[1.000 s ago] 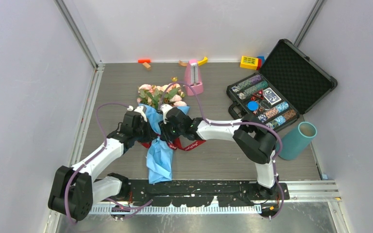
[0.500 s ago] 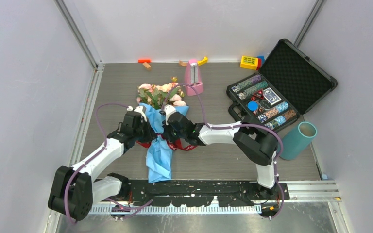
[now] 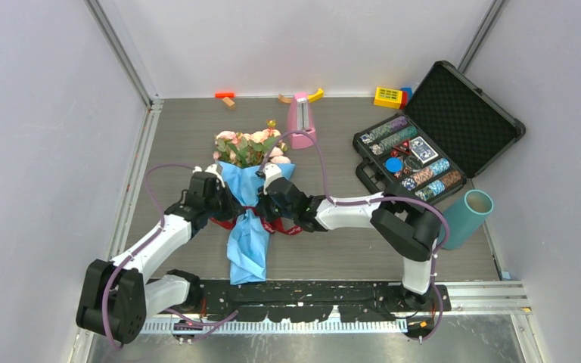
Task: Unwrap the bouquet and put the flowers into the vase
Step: Untie the ribbon from the wrapping paper.
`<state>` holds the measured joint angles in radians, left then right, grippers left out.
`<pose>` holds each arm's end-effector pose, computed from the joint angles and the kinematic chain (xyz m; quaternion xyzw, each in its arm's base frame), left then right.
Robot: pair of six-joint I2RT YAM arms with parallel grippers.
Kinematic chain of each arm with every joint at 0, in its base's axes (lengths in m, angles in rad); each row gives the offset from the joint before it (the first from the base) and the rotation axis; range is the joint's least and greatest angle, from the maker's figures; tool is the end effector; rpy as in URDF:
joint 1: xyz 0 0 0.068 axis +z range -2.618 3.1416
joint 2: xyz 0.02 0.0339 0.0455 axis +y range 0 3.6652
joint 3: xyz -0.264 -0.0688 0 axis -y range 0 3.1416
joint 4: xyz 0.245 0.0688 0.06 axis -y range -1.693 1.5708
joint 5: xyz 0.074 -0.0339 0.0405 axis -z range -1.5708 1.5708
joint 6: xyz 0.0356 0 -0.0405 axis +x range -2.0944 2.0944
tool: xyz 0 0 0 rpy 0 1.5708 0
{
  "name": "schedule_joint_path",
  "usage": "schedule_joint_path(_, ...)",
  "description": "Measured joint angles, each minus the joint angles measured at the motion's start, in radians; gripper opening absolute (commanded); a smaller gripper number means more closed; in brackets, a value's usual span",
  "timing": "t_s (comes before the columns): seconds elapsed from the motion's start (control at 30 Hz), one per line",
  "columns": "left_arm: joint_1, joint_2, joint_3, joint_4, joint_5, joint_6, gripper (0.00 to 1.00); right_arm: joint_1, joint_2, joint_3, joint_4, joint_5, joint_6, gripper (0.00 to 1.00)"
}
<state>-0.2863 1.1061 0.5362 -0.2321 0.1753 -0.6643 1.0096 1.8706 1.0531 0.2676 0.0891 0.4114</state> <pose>0.2056 -0.0670 0.1895 -0.1413 0.9132 -0.2431 0.2950 0.2170 0.3392 0.1709 -0.2361 0.8394 0.2889 0.3953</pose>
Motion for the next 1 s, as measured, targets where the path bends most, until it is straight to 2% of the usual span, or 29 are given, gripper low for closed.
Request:
schedule_joint_path(0.33,0.024,0.000,0.000,-0.008,0.040,-0.032,0.00,0.003,-0.030,-0.029,0.002,0.014,0.041,0.00)
schedule_joint_path(0.63,0.053,-0.005,0.000,-0.001,0.082,0.018,0.33,-0.013,-0.037,-0.034,-0.059,0.000,0.032,0.00)
schedule_joint_path(0.87,0.058,-0.004,0.001,0.006,0.117,0.054,0.45,-0.017,-0.037,-0.034,-0.066,-0.010,0.026,0.00)
schedule_joint_path(1.0,0.058,0.006,0.003,0.013,0.142,0.066,0.47,-0.017,-0.037,-0.034,-0.066,-0.012,0.020,0.00)
